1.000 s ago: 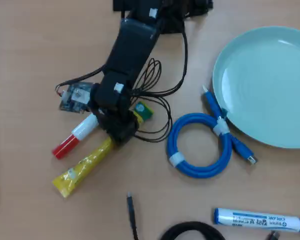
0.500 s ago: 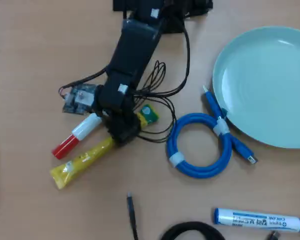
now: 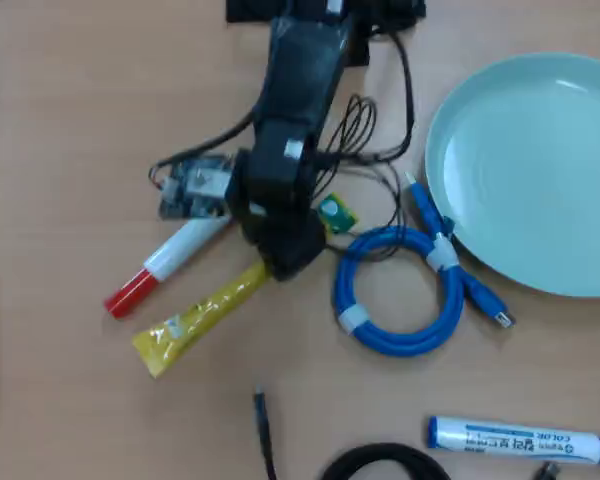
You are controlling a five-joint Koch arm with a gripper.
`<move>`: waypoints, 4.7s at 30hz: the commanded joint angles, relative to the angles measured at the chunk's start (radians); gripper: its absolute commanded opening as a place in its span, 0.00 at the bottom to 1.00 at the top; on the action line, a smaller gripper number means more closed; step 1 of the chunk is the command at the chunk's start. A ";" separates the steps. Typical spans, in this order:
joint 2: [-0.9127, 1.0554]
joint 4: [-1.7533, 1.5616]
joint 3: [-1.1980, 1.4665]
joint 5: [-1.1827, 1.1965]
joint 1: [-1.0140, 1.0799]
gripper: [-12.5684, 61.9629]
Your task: Pick up the yellow coffee stick, then put it in the green bowl
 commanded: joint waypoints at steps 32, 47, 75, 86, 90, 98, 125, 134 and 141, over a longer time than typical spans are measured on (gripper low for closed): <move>0.692 0.083 -0.044 0.736 -0.776 0.08; 0.460 -0.003 -0.017 1.114 -1.164 0.08; 0.164 -0.658 0.566 1.114 -1.262 0.08; 0.161 -0.735 0.641 1.109 -1.258 0.10; 0.163 -0.719 0.653 1.104 -1.266 0.28; 0.166 -0.663 0.715 1.114 -1.269 0.73; 0.692 -0.380 0.672 0.960 -1.078 0.19; 0.819 -0.270 0.655 0.925 -0.706 0.06; 0.974 -0.247 0.845 0.831 -0.477 0.06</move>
